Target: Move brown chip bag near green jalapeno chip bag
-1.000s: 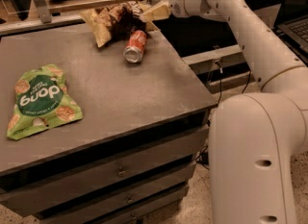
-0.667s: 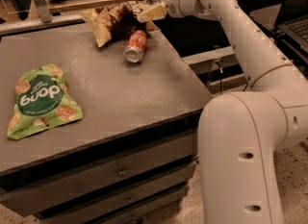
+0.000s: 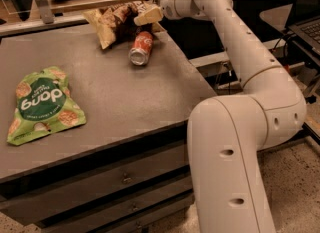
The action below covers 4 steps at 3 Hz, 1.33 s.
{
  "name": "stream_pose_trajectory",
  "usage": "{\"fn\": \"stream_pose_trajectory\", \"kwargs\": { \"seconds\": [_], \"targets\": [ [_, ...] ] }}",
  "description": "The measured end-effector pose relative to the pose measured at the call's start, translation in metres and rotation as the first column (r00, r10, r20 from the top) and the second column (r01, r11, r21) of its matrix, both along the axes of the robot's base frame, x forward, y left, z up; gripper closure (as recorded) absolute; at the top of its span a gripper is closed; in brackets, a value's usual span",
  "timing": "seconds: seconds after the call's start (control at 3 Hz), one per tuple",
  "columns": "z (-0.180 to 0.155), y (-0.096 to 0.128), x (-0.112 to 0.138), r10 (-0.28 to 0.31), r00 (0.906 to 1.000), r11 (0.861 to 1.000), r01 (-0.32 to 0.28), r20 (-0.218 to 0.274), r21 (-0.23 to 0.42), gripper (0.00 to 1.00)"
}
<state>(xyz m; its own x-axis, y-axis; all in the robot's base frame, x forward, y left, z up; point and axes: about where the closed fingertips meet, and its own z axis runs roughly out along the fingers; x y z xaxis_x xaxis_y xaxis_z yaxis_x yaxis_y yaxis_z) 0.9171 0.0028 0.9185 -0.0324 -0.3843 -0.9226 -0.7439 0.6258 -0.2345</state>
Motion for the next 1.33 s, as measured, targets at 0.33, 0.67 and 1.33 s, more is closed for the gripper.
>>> {"fn": "stream_pose_trajectory", "kwargs": {
  "seconds": [0.33, 0.67, 1.33],
  "targets": [
    [-0.01, 0.007, 0.007, 0.002, 0.9999, 1.0, -0.002, -0.011, -0.008, 0.0],
    [-0.016, 0.012, 0.011, 0.007, 0.9998, 1.0, -0.007, -0.018, -0.014, 0.01],
    [-0.025, 0.027, 0.009, 0.058, 0.9978, 0.998, -0.059, -0.032, -0.018, 0.53]
  ]
}}
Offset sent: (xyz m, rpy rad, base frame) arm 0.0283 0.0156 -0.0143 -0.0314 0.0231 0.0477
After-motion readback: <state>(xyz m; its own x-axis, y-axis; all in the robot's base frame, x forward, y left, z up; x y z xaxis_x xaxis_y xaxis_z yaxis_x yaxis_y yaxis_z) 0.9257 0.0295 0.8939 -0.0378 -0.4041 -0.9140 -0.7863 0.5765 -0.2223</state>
